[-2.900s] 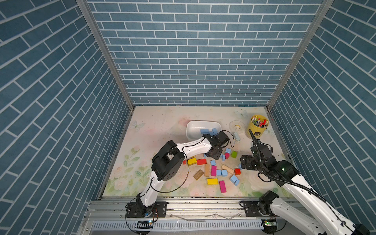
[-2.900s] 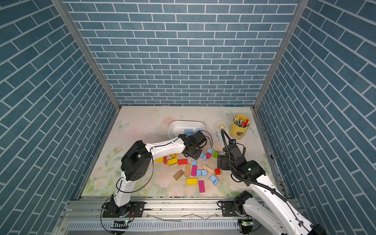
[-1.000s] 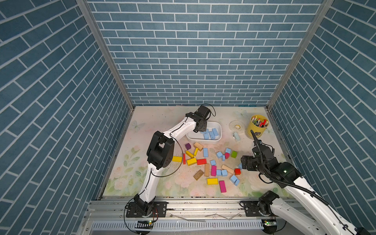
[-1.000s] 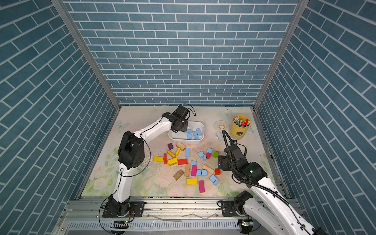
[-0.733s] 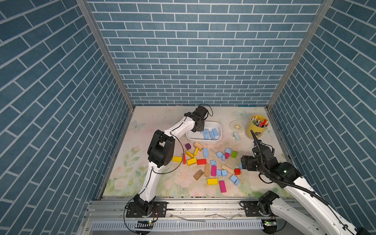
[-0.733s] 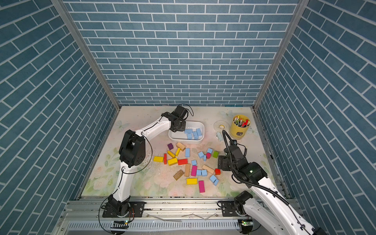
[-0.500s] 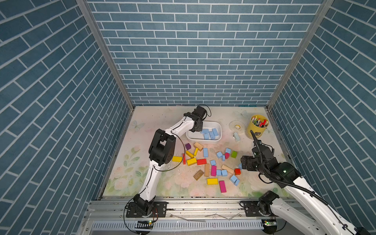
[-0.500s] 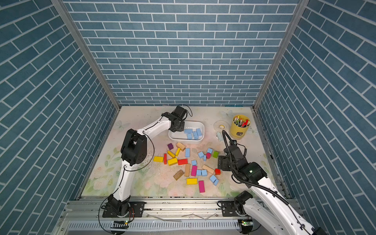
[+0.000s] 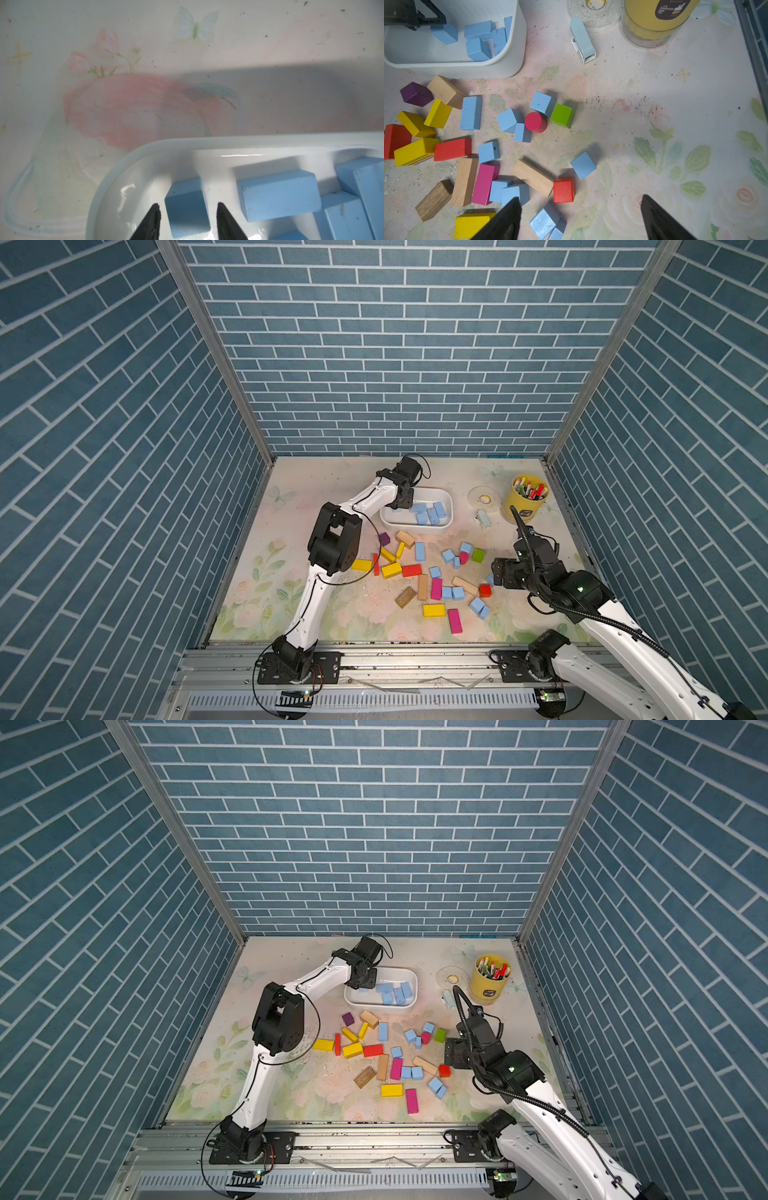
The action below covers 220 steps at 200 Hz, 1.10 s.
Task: Pick out the blue building blocks
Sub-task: Place the building block in the storage box, then pick up the building block from the center of the board.
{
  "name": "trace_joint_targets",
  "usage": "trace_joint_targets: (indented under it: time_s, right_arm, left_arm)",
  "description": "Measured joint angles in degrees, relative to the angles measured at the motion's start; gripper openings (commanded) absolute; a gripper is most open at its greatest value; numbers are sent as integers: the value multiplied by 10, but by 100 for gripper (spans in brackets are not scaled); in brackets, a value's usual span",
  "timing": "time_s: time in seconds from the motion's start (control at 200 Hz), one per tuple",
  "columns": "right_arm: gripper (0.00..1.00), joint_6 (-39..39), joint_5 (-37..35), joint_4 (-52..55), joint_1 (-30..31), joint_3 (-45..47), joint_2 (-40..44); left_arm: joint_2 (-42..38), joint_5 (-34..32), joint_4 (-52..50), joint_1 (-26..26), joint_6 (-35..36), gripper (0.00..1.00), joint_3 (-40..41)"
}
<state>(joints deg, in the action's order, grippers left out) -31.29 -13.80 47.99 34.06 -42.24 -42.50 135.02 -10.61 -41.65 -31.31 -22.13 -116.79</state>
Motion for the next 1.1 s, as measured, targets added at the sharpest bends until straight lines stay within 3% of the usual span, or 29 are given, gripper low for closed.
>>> trace_joint_targets:
  time_s: [0.28, 0.62, 0.77, 1.1]
  right_arm:
    - [90, 0, 0, 0, 0, 0, 0]
    - [90, 0, 1, 0, 0, 0, -1]
    - [90, 0, 2, 0, 0, 0, -5]
    - [91, 0, 6, 1, 0, 0, -7]
  left_arm:
    - [-30, 22, -4, 1, -1, 63, 8]
    - [-276, 76, 50, -15, -15, 79, 171]
    - [-331, 85, 75, -51, -14, 84, 238]
    - [-332, 87, 81, -152, -24, 95, 297]
